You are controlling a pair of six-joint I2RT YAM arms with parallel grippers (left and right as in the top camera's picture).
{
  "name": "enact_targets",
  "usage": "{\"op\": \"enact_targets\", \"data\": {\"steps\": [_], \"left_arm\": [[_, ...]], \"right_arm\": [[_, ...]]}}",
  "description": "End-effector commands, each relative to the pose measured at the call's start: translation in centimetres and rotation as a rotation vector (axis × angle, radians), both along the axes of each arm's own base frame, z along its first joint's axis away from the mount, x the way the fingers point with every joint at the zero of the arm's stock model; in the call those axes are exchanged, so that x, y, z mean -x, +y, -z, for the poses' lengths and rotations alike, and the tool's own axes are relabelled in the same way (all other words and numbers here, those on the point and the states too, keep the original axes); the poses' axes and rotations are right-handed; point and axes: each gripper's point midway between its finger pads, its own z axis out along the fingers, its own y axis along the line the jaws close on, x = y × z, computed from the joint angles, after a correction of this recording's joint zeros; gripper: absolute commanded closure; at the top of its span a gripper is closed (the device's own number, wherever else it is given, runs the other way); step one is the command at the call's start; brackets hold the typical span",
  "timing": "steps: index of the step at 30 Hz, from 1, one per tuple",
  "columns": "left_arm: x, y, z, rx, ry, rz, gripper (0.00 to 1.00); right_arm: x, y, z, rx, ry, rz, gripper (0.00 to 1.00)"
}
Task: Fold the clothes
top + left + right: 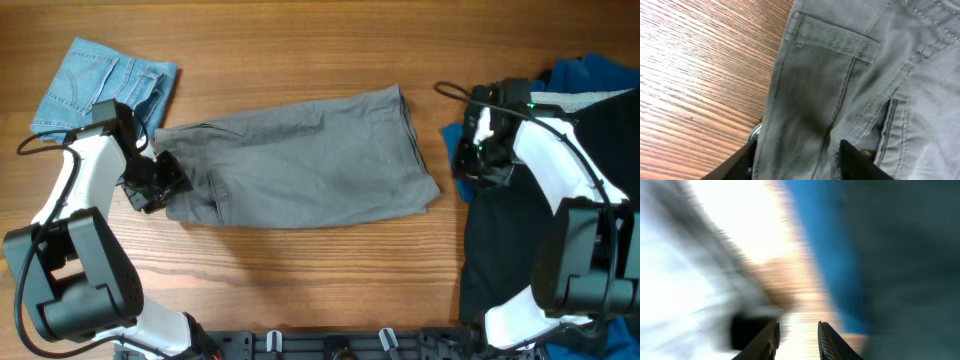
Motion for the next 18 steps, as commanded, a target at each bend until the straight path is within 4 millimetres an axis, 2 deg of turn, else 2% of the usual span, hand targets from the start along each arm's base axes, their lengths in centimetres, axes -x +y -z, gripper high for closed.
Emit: {"op": "enact_targets", "data": {"steps": [1, 2, 4, 6, 9, 11, 12, 13, 14, 16, 18], "left_arm": [[-1.1, -1.4, -1.1, 0.093, -0.046, 0.008, 0.57], [-1.5, -1.9, -1.6, 0.122, -0.072, 0.029, 0.62], [-2.5, -2.2, -2.7, 0.146, -0.121, 0.053, 0.82], [-2.9, -2.1, -3.3, 0.138, -0.147, 0.063, 0.90], [-4.1, -1.9, -3.8, 0.121, -0.220, 0.131, 0.91], [-4.6, -1.8, -3.9, 0.112, -0.244, 0.144, 0.83], [-4.7, -1.9, -3.9, 0.107, -0.257, 0.170, 0.74], [-4.8, -2.0, -3.9, 0.103, -0.263, 0.193, 0.59], [-4.8, -2.1, -3.9, 0.098, -0.262, 0.206, 0.49], [-4.7, -2.0, -3.8, 0.079, -0.255, 0.216, 0.42], [-4.7, -2.0, -3.8, 0.075, -0.257, 0.219, 0.41]], "right_arm": [[-1.5, 7.2, -3.9, -0.343, -0.186, -0.252, 0.80], [-1.6, 7.7, -3.8, -0.347, -0.195, -0.264, 0.87], [-1.7, 7.9, -2.3, -0.267, -0.162, -0.226, 0.95], [-1.0, 8.0, 0.0, -0.192, -0.098, -0.193, 0.96], [1.8, 7.8, 4.3, -0.122, 0.050, -0.144, 0.96], [4.2, 6.2, 6.9, -0.046, 0.183, -0.029, 0.96], [5.5, 5.1, 7.8, 0.007, 0.255, 0.048, 0.96], [6.4, 4.1, 8.3, 0.049, 0.305, 0.106, 0.96], [6.8, 3.4, 8.3, 0.071, 0.325, 0.128, 0.96], [6.3, 2.4, 7.7, 0.072, 0.313, 0.149, 0.96], [4.7, 1.7, 6.1, 0.059, 0.260, 0.130, 0.96]]}}
